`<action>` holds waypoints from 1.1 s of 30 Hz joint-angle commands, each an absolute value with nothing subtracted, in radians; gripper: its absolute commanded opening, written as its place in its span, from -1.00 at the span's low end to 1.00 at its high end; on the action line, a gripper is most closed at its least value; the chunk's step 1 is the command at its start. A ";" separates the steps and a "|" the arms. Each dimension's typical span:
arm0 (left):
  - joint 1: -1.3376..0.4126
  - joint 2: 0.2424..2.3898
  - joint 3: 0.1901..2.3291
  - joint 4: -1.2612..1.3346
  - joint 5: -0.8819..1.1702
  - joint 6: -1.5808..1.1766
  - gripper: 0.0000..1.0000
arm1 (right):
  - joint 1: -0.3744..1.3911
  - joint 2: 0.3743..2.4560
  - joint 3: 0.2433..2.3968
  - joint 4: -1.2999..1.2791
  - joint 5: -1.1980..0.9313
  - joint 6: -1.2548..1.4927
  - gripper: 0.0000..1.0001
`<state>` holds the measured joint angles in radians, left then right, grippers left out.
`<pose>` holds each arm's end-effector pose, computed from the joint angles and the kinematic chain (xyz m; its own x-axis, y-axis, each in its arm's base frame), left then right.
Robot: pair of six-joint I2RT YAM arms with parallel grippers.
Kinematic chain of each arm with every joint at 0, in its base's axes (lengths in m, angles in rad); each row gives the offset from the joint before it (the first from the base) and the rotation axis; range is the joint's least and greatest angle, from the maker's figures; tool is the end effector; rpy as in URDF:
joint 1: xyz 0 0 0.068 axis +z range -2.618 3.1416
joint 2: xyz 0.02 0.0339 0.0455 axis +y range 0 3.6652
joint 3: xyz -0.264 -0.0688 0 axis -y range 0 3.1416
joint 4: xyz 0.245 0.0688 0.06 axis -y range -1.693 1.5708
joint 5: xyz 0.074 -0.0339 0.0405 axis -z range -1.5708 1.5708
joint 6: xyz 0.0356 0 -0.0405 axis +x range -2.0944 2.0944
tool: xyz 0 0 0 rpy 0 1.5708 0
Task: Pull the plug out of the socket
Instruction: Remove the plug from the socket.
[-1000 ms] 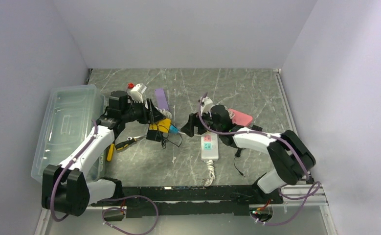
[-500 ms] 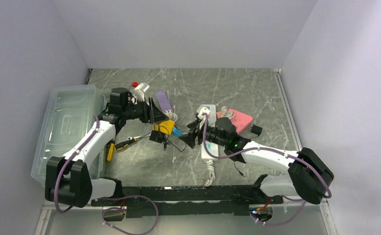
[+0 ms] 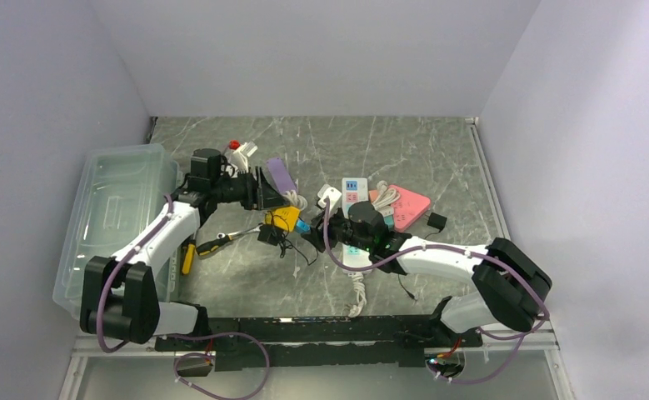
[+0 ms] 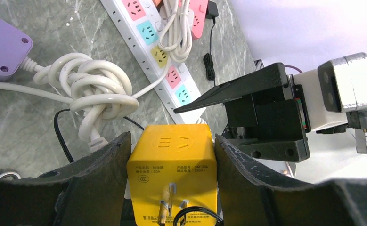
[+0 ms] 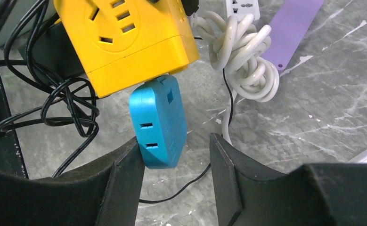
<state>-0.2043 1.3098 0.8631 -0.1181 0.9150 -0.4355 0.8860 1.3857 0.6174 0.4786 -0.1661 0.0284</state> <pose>0.2681 -0.0844 0.2656 -0.8039 -0.0961 -0.5869 0.4854 0.4640 -0.7410 0.1813 0.2313 0.2147 -0.2052 -0.2069 -0.9566 -0.8586 0.5072 0.0744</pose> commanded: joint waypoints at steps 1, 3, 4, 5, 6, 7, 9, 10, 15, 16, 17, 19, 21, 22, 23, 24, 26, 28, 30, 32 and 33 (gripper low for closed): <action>-0.201 1.319 0.926 -0.020 1.018 -0.481 -1.00 | 0.893 1.377 0.653 0.508 -0.164 0.024 0.04; -0.201 1.330 0.924 -0.017 1.019 -0.487 -1.00 | 0.895 1.379 0.662 0.498 -0.176 0.026 -0.09; -0.201 1.333 0.926 -0.019 1.017 -0.488 -1.00 | 0.894 1.379 0.665 0.491 -0.182 0.026 -0.18; -0.201 1.338 0.928 -0.024 1.014 -0.486 -1.00 | 0.894 1.377 0.667 0.487 -0.187 0.026 -0.27; -0.201 1.341 0.930 -0.034 1.009 -0.481 -1.00 | 0.895 1.373 0.666 0.485 -0.193 0.027 -0.36; -0.201 1.345 0.933 -0.046 1.003 -0.476 -1.00 | 0.894 1.368 0.666 0.485 -0.199 0.028 -0.45; -0.201 1.356 0.938 -0.060 0.994 -0.473 -1.00 | 0.894 1.366 0.669 0.477 -0.202 0.029 -0.72; -0.201 1.362 0.941 -0.068 0.985 -0.468 -1.00 | 0.894 1.367 0.675 0.467 -0.197 0.028 -0.86; -0.201 1.408 0.978 -0.189 0.907 -0.404 -0.09 | 0.895 1.400 0.727 0.365 -0.131 0.010 -1.00; -0.201 1.414 0.981 -0.210 0.889 -0.397 0.09 | 0.895 1.411 0.738 0.351 -0.122 0.009 -1.00; -0.201 1.420 0.986 -0.226 0.867 -0.387 0.30 | 0.894 1.428 0.756 0.334 -0.113 0.009 -1.00; -0.201 1.430 1.002 -0.269 0.829 -0.364 0.69 | 0.895 1.452 0.776 0.309 -0.106 0.011 -1.00; -0.201 1.431 1.024 -0.331 0.745 -0.338 0.88 | 0.894 1.484 0.803 0.277 -0.097 0.011 -1.00; -0.201 1.424 1.034 -0.361 0.690 -0.319 0.92 | 0.894 1.502 0.821 0.254 -0.091 0.009 -1.00; -0.201 1.412 1.038 -0.381 0.634 -0.307 0.96 | 0.895 1.519 0.835 0.235 -0.086 0.008 -1.00; -0.201 1.397 1.039 -0.396 0.585 -0.295 0.98 | 0.894 1.537 0.847 0.223 -0.083 0.009 -1.00; -0.201 1.363 1.032 -0.407 0.521 -0.272 0.99 | 0.894 1.565 0.868 0.197 -0.074 0.010 -1.00; -0.201 1.335 1.019 -0.411 0.497 -0.250 0.99 | 0.894 1.586 0.887 0.179 -0.058 0.015 -1.00; -0.206 1.322 1.008 -0.413 0.496 -0.240 0.99 | 0.894 1.599 0.899 0.168 -0.039 0.023 -1.00; -0.225 1.310 0.997 -0.401 0.500 -0.239 0.99 | 0.896 1.599 0.900 0.173 -0.007 0.044 -1.00; -0.239 1.301 0.991 -0.390 0.503 -0.240 0.99 | 0.894 1.596 0.898 0.178 0.017 0.059 -1.00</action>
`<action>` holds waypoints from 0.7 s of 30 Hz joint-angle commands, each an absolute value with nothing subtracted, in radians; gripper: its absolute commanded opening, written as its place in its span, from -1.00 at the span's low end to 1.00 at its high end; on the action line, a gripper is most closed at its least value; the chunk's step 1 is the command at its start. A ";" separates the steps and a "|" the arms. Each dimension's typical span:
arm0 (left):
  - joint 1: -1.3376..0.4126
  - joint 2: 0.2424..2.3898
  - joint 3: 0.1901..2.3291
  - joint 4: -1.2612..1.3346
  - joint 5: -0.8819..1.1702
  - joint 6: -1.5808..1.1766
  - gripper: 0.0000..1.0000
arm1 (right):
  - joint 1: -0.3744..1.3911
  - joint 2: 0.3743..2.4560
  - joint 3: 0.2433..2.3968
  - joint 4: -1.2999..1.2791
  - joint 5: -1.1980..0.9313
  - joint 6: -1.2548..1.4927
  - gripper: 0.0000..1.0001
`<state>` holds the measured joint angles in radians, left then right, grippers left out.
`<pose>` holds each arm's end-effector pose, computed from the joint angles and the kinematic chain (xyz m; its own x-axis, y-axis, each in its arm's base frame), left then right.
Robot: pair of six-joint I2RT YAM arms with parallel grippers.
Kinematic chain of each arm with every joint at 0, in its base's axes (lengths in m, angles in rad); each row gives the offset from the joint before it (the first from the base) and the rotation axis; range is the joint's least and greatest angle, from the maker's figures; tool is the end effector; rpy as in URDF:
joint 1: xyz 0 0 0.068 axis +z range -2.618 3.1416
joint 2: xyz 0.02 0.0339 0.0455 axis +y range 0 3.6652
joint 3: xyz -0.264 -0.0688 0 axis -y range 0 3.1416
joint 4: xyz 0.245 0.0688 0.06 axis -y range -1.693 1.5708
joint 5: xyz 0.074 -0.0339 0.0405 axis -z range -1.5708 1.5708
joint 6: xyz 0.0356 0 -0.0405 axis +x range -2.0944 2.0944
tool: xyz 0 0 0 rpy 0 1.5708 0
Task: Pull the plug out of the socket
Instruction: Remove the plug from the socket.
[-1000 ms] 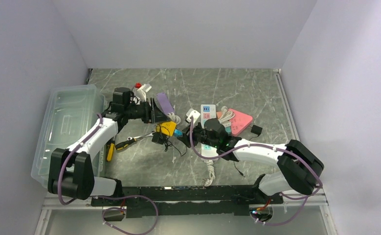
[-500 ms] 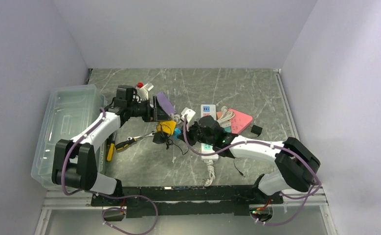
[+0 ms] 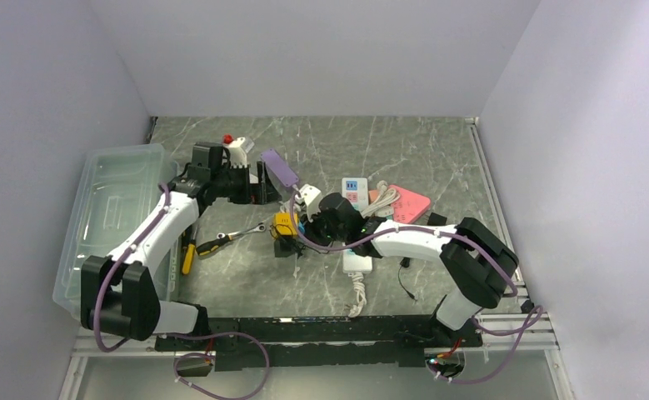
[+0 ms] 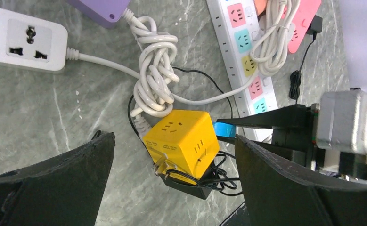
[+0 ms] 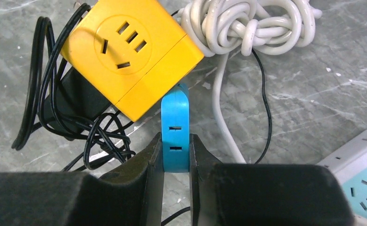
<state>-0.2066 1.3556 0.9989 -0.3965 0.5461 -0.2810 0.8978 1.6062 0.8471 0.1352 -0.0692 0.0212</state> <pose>0.2804 -0.0777 0.2707 -0.7946 -0.0756 -0.6024 0.3391 0.7678 -0.5436 0.2083 0.2653 0.1883 -0.3814 -0.4445 -0.8106 -0.8072 0.5875 0.0576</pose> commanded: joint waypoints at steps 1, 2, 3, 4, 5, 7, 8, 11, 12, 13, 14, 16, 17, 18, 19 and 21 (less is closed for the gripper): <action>-0.255 1.293 0.984 -0.377 0.509 -0.240 0.99 | 0.894 1.589 0.896 0.180 0.039 0.073 -1.00; -0.271 1.284 0.978 -0.366 0.511 -0.240 0.99 | 0.894 1.581 0.893 0.184 0.059 0.084 -1.00; -0.287 1.277 0.970 -0.357 0.503 -0.243 0.98 | 0.894 1.573 0.888 0.189 0.075 0.096 -1.00; -0.301 1.268 0.962 -0.347 0.494 -0.247 0.98 | 0.894 1.562 0.882 0.195 0.088 0.106 -1.00; -0.312 1.260 0.955 -0.339 0.487 -0.248 0.98 | 0.894 1.553 0.874 0.199 0.103 0.114 -1.00; -0.334 1.249 0.945 -0.325 0.476 -0.248 0.98 | 0.894 1.537 0.871 0.198 0.130 0.121 -1.00; -0.347 1.246 0.944 -0.323 0.472 -0.245 0.98 | 0.894 1.531 0.875 0.190 0.144 0.128 -1.00; -0.388 1.241 0.943 -0.319 0.456 -0.237 0.97 | 0.894 1.518 0.891 0.155 0.186 0.149 -1.00; -0.396 1.240 0.942 -0.317 0.453 -0.240 0.97 | 0.894 1.513 0.891 0.151 0.191 0.152 -1.00; -0.403 1.240 0.941 -0.310 0.457 -0.245 0.97 | 0.895 1.508 0.890 0.151 0.196 0.153 -1.00; -0.407 1.240 0.937 -0.303 0.458 -0.250 0.96 | 0.894 1.502 0.887 0.153 0.198 0.156 -1.00; -0.411 1.244 0.935 -0.299 0.455 -0.258 0.94 | 0.894 1.493 0.889 0.148 0.200 0.165 -1.00; -0.414 1.247 0.937 -0.300 0.452 -0.259 0.92 | 0.895 1.490 0.892 0.141 0.206 0.168 -1.00; -0.417 1.248 0.936 -0.299 0.451 -0.260 0.92 | 0.894 1.487 0.895 0.134 0.212 0.176 -1.00; -0.422 1.248 0.935 -0.293 0.451 -0.262 0.92 | 0.894 1.481 0.898 0.128 0.225 0.182 -1.00; -0.434 1.247 0.927 -0.279 0.461 -0.268 0.92 | 0.894 1.469 0.900 0.118 0.245 0.194 -1.00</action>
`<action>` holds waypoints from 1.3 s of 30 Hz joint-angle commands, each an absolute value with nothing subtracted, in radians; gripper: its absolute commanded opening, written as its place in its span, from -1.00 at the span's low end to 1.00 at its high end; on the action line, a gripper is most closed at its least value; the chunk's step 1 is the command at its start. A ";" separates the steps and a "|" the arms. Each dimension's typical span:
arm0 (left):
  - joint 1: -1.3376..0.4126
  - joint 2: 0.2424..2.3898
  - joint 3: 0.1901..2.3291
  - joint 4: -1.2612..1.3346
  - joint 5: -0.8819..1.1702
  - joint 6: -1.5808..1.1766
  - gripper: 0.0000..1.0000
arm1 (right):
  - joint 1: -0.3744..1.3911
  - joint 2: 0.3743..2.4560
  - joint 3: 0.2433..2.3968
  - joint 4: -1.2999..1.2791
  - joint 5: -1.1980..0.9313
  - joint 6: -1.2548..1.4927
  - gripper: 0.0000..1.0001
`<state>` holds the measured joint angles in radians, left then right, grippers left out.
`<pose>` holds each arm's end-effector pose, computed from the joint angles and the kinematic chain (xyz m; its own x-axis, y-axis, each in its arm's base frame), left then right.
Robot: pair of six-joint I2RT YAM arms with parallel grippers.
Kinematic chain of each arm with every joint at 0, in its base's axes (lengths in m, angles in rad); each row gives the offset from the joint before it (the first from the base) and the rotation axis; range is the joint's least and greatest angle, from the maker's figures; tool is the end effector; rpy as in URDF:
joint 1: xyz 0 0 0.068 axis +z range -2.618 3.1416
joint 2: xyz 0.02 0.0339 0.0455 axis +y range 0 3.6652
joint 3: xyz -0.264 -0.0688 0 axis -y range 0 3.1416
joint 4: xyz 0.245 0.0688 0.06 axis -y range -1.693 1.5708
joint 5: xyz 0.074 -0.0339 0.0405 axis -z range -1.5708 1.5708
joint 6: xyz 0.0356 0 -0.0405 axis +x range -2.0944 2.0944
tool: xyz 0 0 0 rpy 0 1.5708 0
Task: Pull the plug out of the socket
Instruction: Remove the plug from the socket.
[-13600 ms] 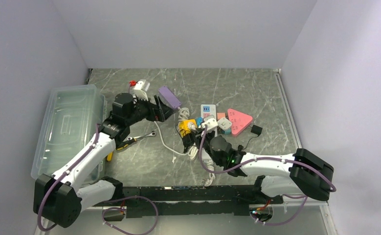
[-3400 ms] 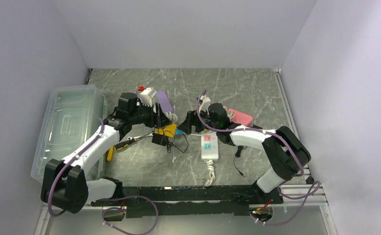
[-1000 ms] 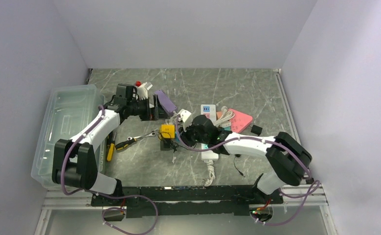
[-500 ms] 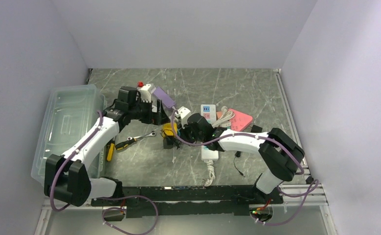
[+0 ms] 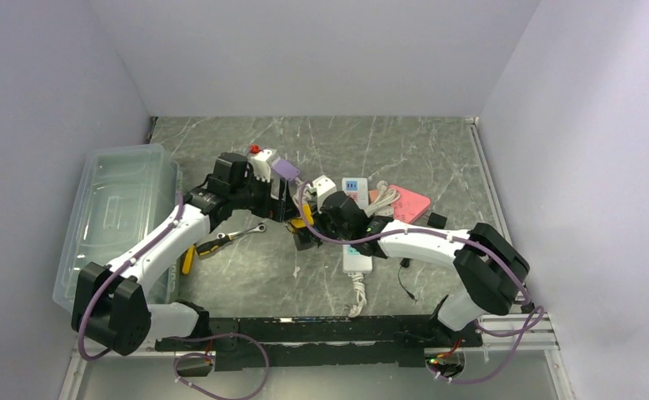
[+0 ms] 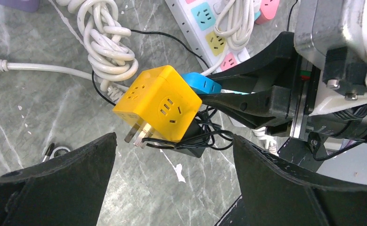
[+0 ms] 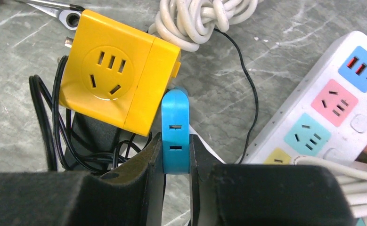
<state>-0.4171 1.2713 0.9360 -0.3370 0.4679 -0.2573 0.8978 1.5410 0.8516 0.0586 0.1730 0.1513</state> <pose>0.2458 -0.1265 0.2759 -0.7248 0.0727 -0.6852 0.5168 0.7151 -0.4707 0.2089 0.2522 0.2035 -0.4665 -0.3470 -0.8136 -0.6204 0.7840 0.0214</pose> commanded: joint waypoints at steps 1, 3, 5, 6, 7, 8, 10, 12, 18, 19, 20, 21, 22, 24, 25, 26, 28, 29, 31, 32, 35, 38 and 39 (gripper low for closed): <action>-0.439 1.247 0.925 -0.269 0.474 -0.273 0.92 | 0.894 1.461 0.900 0.114 0.256 0.199 -1.00; -0.444 1.250 0.918 -0.243 0.507 -0.287 0.92 | 0.894 1.448 0.904 0.103 0.266 0.198 -1.00; -0.445 1.259 0.917 -0.223 0.545 -0.301 0.92 | 0.895 1.436 0.909 0.091 0.261 0.187 -1.00; -0.445 1.267 0.917 -0.213 0.562 -0.307 0.92 | 0.894 1.432 0.914 0.082 0.248 0.179 -1.00; -0.445 1.276 0.919 -0.207 0.579 -0.312 0.92 | 0.894 1.431 0.927 0.070 0.230 0.164 -1.00; -0.445 1.286 0.921 -0.202 0.594 -0.317 0.92 | 0.895 1.429 0.939 0.051 0.223 0.165 -1.00; -0.445 1.305 0.926 -0.198 0.619 -0.325 0.92 | 0.894 1.425 0.953 0.026 0.227 0.180 -1.00; -0.444 1.320 0.927 -0.192 0.635 -0.338 0.91 | 0.895 1.418 0.953 0.022 0.221 0.179 -1.00; -0.447 1.351 0.947 -0.236 0.569 -0.338 0.92 | 0.894 1.394 0.915 0.076 0.215 0.190 -1.00; -0.448 1.355 0.949 -0.244 0.557 -0.335 0.92 | 0.894 1.390 0.907 0.086 0.217 0.193 -1.00; -0.447 1.357 0.949 -0.244 0.552 -0.337 0.92 | 0.894 1.387 0.901 0.095 0.217 0.199 -1.00; -0.447 1.356 0.945 -0.234 0.557 -0.341 0.93 | 0.894 1.384 0.896 0.103 0.215 0.205 -1.00; -0.448 1.356 0.941 -0.217 0.568 -0.347 0.93 | 0.894 1.382 0.891 0.113 0.205 0.210 -1.00; -0.448 1.359 0.931 -0.183 0.590 -0.360 0.93 | 0.896 1.386 0.888 0.125 0.173 0.213 -1.00; -0.448 1.364 0.929 -0.174 0.595 -0.364 0.94 | 0.896 1.386 0.887 0.131 0.152 0.212 -1.00; -0.448 1.371 0.930 -0.172 0.601 -0.365 0.94 | 0.897 1.386 0.883 0.142 0.133 0.211 -1.00; -0.448 1.387 0.936 -0.172 0.617 -0.366 0.93 | 0.899 1.382 0.870 0.171 0.081 0.204 -1.00; -0.448 1.391 0.935 -0.168 0.623 -0.369 0.93 | 0.899 1.380 0.866 0.179 0.067 0.197 -1.00; -0.448 1.393 0.929 -0.152 0.634 -0.371 0.93 | 0.900 1.379 0.864 0.190 0.013 0.178 -1.00; -0.448 1.395 0.927 -0.149 0.637 -0.371 0.93 | 0.902 1.379 0.863 0.195 -0.015 0.171 -1.00; -0.448 1.405 0.937 -0.166 0.647 -0.354 0.93 | 0.905 1.376 0.858 0.206 -0.050 0.164 -1.00; -0.456 1.430 0.955 -0.201 0.646 -0.327 0.93 | 0.905 1.369 0.856 0.206 -0.073 0.155 -1.00; -0.461 1.436 0.962 -0.217 0.639 -0.313 0.93 | 0.905 1.367 0.855 0.208 -0.078 0.156 -1.00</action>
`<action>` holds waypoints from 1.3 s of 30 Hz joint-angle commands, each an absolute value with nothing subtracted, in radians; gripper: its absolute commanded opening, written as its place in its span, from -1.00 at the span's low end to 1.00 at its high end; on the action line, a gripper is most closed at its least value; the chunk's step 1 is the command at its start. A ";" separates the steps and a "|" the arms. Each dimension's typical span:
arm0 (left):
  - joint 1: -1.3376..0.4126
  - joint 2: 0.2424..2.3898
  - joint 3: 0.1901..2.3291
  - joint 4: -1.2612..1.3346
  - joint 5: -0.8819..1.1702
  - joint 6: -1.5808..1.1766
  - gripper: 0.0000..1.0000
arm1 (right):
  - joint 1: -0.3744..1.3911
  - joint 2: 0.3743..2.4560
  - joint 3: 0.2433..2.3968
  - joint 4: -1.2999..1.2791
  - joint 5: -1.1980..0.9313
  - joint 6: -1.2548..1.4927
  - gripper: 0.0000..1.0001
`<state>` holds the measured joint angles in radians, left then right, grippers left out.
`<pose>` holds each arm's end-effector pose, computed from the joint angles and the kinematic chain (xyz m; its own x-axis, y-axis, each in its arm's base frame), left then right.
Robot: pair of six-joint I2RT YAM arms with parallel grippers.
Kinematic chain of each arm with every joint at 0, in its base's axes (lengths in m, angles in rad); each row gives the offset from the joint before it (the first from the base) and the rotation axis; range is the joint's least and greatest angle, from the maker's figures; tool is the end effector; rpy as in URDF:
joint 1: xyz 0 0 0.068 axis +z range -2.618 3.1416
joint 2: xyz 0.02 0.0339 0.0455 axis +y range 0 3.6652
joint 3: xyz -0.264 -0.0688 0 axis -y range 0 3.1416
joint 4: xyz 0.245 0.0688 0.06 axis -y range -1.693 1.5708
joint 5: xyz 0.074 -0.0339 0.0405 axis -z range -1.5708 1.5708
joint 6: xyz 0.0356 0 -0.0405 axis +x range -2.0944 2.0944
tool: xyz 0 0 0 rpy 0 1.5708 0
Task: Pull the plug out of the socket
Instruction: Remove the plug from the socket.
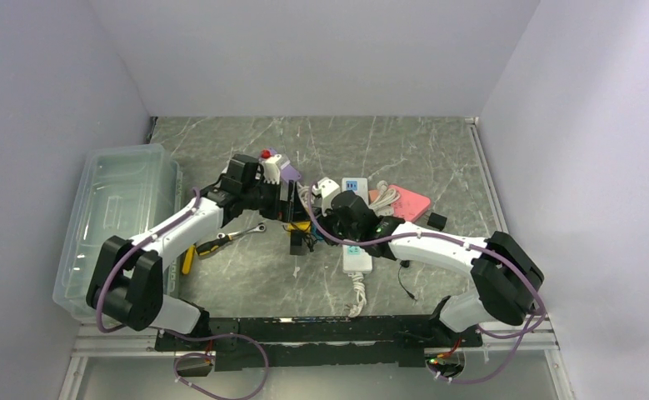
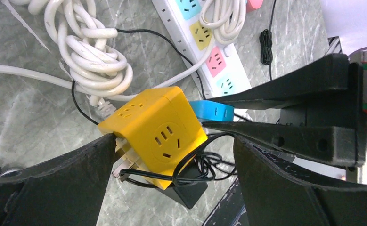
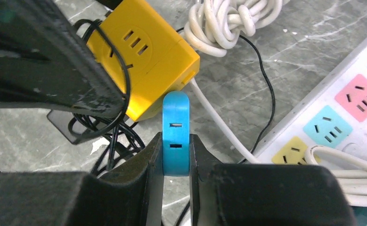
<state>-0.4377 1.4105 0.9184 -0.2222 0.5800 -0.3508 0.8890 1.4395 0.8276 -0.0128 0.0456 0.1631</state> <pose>0.2639 -0.1451 0.2433 -0.8079 0.0607 -0.5862 0.4812 0.6421 -0.5968 0.1962 0.2391 0.2195 -0.4858 -0.3412 -0.8047 -0.6825 0.7232 0.1054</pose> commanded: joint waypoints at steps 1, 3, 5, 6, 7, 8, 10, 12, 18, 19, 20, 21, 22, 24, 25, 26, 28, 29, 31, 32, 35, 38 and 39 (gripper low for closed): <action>-0.468 1.440 0.969 -0.232 0.623 -0.299 0.93 | 0.906 1.363 0.853 0.209 -0.081 0.156 -1.00; -0.482 1.438 0.975 -0.255 0.588 -0.272 0.93 | 0.905 1.359 0.854 0.206 -0.081 0.155 -1.00; -0.497 1.433 0.977 -0.267 0.562 -0.251 0.93 | 0.905 1.356 0.853 0.204 -0.072 0.162 -1.00; -0.504 1.431 0.978 -0.273 0.550 -0.243 0.93 | 0.905 1.353 0.853 0.203 -0.070 0.162 -1.00; -0.512 1.430 0.981 -0.278 0.539 -0.234 0.93 | 0.904 1.352 0.853 0.203 -0.067 0.165 -1.00; -0.518 1.429 0.982 -0.282 0.534 -0.225 0.93 | 0.905 1.350 0.854 0.200 -0.065 0.168 -1.00; -0.527 1.432 0.985 -0.280 0.540 -0.219 0.93 | 0.905 1.352 0.857 0.198 -0.054 0.177 -1.00; -0.530 1.434 0.987 -0.277 0.540 -0.219 0.94 | 0.905 1.354 0.859 0.198 -0.051 0.184 -1.00; -0.529 1.370 0.997 -0.271 0.427 -0.174 0.99 | 0.904 1.379 0.873 0.178 -0.023 0.207 -1.00; -0.529 1.357 1.003 -0.272 0.407 -0.162 0.99 | 0.904 1.384 0.875 0.175 -0.012 0.215 -1.00; -0.528 1.347 1.011 -0.275 0.387 -0.156 0.99 | 0.902 1.389 0.878 0.170 -0.005 0.218 -1.00; -0.527 1.339 1.019 -0.279 0.371 -0.155 0.99 | 0.900 1.394 0.881 0.167 -0.003 0.223 -1.00; -0.524 1.333 1.024 -0.278 0.363 -0.154 0.99 | 0.898 1.399 0.884 0.164 -0.002 0.228 -1.00; -0.518 1.319 1.027 -0.284 0.345 -0.159 0.99 | 0.895 1.405 0.883 0.164 0.019 0.236 -1.00; -0.517 1.309 1.022 -0.284 0.326 -0.162 0.99 | 0.894 1.407 0.882 0.164 0.029 0.241 -1.00; -0.517 1.295 1.011 -0.280 0.310 -0.163 0.99 | 0.895 1.408 0.881 0.164 0.038 0.245 -1.00; -0.518 1.267 0.990 -0.276 0.292 -0.170 0.99 | 0.893 1.408 0.879 0.165 0.059 0.252 -1.00; -0.518 1.257 0.981 -0.277 0.283 -0.184 0.99 | 0.892 1.409 0.879 0.162 0.068 0.256 -1.00; -0.519 1.251 0.975 -0.299 0.255 -0.216 0.99 | 0.891 1.410 0.879 0.159 0.085 0.261 -1.00; -0.521 1.255 0.980 -0.324 0.247 -0.232 0.99 | 0.890 1.410 0.879 0.158 0.090 0.263 -1.00; -0.535 1.256 0.973 -0.339 0.248 -0.270 0.99 | 0.887 1.413 0.879 0.155 0.103 0.273 -1.00; -0.550 1.268 0.966 -0.340 0.261 -0.303 0.99 | 0.886 1.417 0.879 0.154 0.114 0.280 -1.00; -0.557 1.277 0.969 -0.351 0.258 -0.304 0.99 | 0.886 1.418 0.879 0.153 0.119 0.282 -1.00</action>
